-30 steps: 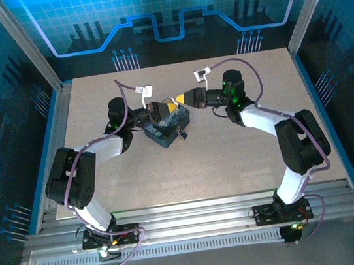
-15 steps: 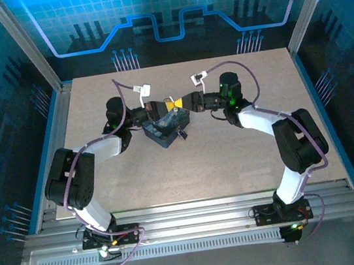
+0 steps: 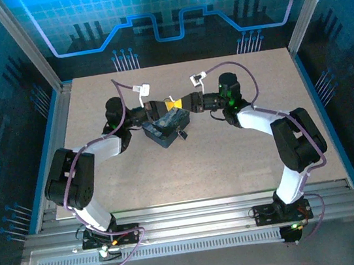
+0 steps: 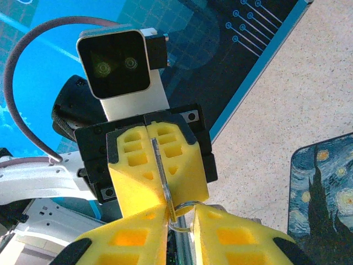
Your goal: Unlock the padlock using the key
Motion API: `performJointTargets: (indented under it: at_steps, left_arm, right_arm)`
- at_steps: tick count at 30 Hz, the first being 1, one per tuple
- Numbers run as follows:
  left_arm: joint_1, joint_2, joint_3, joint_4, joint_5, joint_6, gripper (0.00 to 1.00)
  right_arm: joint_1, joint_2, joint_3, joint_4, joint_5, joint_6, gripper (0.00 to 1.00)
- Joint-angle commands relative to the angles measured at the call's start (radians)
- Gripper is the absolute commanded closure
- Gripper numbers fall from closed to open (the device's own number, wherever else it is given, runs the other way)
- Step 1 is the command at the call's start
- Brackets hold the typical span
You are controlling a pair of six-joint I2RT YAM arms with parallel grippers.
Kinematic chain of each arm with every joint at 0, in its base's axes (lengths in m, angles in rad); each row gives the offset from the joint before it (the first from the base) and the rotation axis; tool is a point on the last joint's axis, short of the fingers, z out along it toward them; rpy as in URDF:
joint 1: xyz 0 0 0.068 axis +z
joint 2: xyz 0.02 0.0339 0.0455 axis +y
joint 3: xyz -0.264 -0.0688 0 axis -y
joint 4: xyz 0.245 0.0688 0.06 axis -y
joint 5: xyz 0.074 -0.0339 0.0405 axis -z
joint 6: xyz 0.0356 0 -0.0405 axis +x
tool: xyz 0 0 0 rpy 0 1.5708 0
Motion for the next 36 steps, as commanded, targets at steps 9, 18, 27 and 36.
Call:
performJointTargets:
  at_steps: [9,18,27,36]
  left_arm:
    - [0.007,-0.021,-0.019,0.083,0.055,-0.027,0.95]
    - [0.027,-0.104,-0.012,-0.161,0.054,0.131,0.67]
    - [0.032,-0.157,0.020,-0.467,0.049,0.321,0.63]
    - [0.031,-0.158,0.048,-0.561,0.058,0.371,0.62]
  right_arm:
    - [0.021,0.003,0.032,-0.006,-0.040,-0.057,0.97]
    - [0.004,-0.044,0.090,-0.436,-0.071,-0.361,1.00]
    - [-0.002,-0.054,0.210,-0.921,-0.137,-0.703,1.00]
    - [0.030,-0.036,0.246,-1.024,-0.160,-0.790,1.00]
